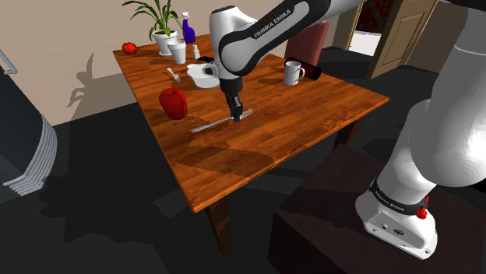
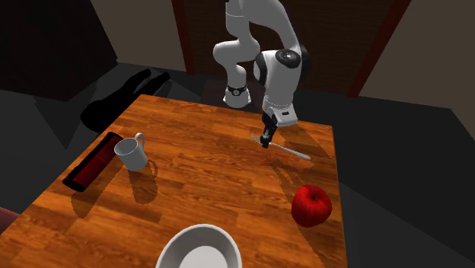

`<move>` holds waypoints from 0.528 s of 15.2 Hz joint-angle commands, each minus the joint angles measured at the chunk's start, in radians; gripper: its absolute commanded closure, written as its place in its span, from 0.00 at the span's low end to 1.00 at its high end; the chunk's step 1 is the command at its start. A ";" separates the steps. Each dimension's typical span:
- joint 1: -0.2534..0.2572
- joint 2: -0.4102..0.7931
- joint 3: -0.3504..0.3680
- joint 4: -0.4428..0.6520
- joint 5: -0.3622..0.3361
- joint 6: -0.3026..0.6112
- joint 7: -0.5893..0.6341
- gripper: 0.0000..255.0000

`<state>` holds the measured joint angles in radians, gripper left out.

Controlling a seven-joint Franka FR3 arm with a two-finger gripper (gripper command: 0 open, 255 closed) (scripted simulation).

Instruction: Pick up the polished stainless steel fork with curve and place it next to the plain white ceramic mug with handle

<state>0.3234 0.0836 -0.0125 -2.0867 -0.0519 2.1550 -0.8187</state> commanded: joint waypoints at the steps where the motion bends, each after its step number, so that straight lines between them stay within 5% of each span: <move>1: 0.000 -0.008 0.000 0.016 0.001 -0.025 -0.002 1.00; 8: 0.000 -0.044 0.000 0.071 0.003 -0.115 -0.006 1.00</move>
<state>0.3228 0.0438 -0.0128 -2.0269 -0.0493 2.0554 -0.8250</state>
